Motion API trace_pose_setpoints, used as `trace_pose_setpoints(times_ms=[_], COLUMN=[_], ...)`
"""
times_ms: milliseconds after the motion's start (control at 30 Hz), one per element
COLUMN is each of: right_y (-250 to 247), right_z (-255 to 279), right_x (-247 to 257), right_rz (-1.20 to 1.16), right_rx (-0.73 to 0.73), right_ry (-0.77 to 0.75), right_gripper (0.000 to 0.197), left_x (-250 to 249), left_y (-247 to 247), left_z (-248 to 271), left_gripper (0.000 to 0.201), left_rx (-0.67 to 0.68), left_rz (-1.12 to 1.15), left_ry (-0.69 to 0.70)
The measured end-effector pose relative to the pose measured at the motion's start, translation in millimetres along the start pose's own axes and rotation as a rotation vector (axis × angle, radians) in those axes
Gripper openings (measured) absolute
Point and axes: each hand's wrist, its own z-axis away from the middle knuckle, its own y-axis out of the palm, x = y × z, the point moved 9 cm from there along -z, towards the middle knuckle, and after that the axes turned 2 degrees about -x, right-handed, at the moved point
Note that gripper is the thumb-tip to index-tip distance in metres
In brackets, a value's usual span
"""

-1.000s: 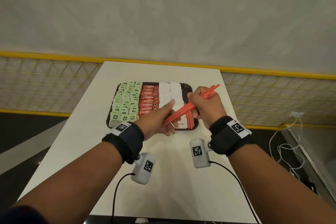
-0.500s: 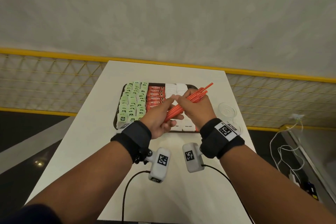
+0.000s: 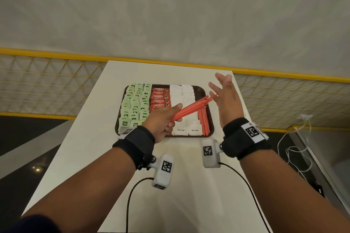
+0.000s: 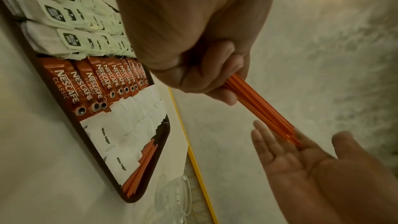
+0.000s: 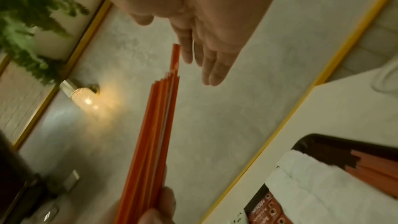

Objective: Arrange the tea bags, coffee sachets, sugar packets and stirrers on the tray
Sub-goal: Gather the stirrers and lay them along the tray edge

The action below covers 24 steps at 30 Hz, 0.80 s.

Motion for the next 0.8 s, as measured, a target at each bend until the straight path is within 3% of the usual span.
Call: trace_pose_setpoints(times_ms=[100, 167, 333, 533, 700, 800], right_y=[19.9, 27.2, 7.7, 32.2, 28.9, 31.8], right_z=[3.1, 6.2, 0.8, 1.7, -1.0, 0.5], right_x=[-14.4, -22.3, -20.0, -25.6, -33.8, -26.6], right_rz=[0.214, 0.314, 0.147, 0.396, 0.475, 0.494], right_rx=[0.153, 0.173, 0.052, 0.264, 0.204, 0.15], right_ry=[0.001, -0.056, 0.01, -0.042, -0.047, -0.154], right_gripper=[0.055, 0.056, 0.054, 0.051, 0.035, 0.034], left_x=[-1.9, -3.3, -6.2, -9.0, -16.7, -10.8], left_y=[7.8, 13.1, 8.5, 9.4, 0.5, -4.9], left_z=[-1.9, -3.6, -8.3, -10.7, -10.1, -12.7], left_gripper=[0.027, 0.027, 0.028, 0.028, 0.038, 0.033], left_rx=[-0.004, -0.004, -0.016, -0.033, -0.083, -0.104], left_rz=[-0.049, -0.068, -0.088, -0.131, -0.193, -0.17], left_ry=[0.032, 0.046, 0.076, 0.11, 0.174, 0.091])
